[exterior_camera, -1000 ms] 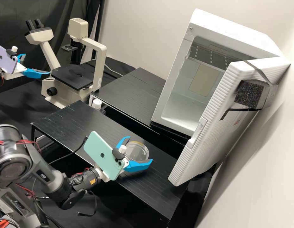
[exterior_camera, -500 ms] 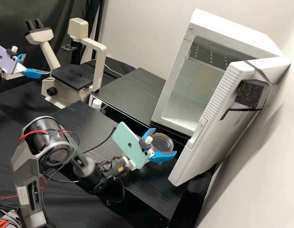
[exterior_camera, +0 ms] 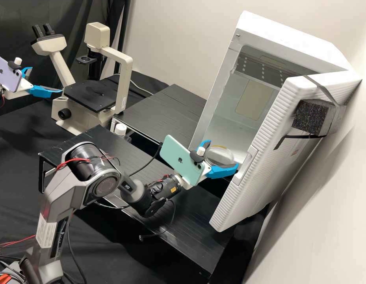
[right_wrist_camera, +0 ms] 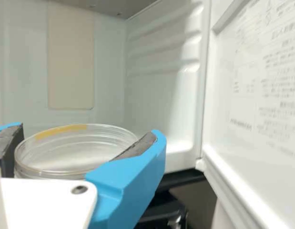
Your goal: Return the petri dish to the incubator.
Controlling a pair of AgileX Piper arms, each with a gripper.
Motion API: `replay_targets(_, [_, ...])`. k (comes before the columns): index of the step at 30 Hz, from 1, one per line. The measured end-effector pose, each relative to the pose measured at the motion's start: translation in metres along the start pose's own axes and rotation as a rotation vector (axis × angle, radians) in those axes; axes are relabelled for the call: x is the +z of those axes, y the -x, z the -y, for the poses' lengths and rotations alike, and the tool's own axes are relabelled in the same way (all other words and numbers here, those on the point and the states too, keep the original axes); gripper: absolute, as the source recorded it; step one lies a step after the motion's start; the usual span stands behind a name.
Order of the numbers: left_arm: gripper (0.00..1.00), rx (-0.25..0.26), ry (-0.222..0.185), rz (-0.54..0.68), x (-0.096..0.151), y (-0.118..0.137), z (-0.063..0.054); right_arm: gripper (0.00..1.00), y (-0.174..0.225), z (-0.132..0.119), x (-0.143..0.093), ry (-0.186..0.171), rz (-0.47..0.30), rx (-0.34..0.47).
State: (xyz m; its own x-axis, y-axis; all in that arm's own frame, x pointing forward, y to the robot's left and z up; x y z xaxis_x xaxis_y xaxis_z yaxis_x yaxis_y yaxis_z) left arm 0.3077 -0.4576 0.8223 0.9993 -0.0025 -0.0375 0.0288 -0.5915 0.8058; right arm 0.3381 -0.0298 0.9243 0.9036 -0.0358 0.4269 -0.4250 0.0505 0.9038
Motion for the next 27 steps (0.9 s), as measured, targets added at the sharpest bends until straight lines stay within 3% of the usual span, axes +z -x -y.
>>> replay_targets(5, [1.00, 0.000, 0.000, 0.000, 0.000, 0.000, 0.000, 0.00, -0.022, -0.002, -0.002, -0.011, -0.016, 0.019])
replay_targets(17, [1.00, 0.000, 0.000, 0.000, 0.000, 0.000, 0.000, 0.00, -0.068, 0.004, 0.022, -0.088, 0.049, -0.016])
replay_targets(27, [1.00, 0.000, 0.000, 0.000, 0.000, 0.000, 0.000, 0.00, -0.095, 0.011, 0.032, -0.076, 0.072, -0.053])
